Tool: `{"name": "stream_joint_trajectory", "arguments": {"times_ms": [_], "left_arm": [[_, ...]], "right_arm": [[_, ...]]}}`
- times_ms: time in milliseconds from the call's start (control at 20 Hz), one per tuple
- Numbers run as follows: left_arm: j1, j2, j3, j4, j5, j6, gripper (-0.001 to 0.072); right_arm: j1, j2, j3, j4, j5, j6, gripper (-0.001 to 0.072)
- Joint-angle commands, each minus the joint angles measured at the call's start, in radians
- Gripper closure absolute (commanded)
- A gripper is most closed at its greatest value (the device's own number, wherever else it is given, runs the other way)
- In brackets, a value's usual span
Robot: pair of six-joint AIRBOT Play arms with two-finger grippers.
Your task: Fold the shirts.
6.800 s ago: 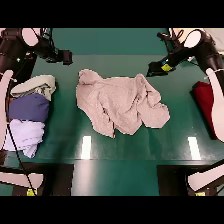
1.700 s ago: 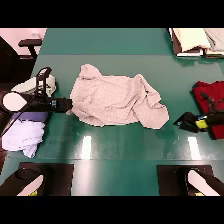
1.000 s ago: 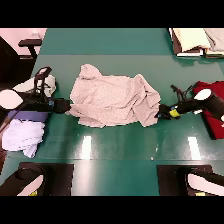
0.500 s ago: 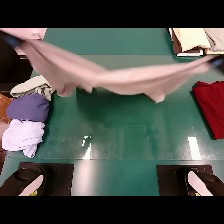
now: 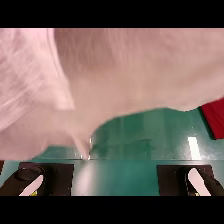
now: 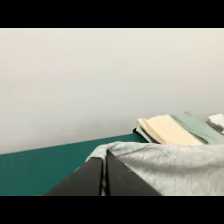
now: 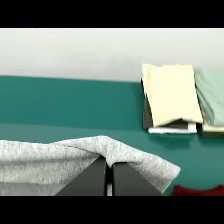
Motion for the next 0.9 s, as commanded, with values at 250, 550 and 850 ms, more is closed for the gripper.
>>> {"name": "stream_joint_trajectory", "arguments": {"times_ms": [250, 550, 850], "left_arm": [[0.001, -0.06, -0.787, 0.14, 0.04, -0.063, 0.0687], [0.002, -0.349, -0.982, 0.129, 0.352, -0.075, 0.0688], [0.057, -0.618, -0.848, 0.087, 0.495, -0.05, 0.0688]], "right_arm": [[0.245, -0.265, -0.3, -0.179, 0.146, 0.072, 0.0701], [0.426, -0.637, -0.44, -0.321, 0.1, 0.086, 0.0701], [0.413, -0.898, -0.192, -0.306, -0.052, 0.074, 0.07]]}}
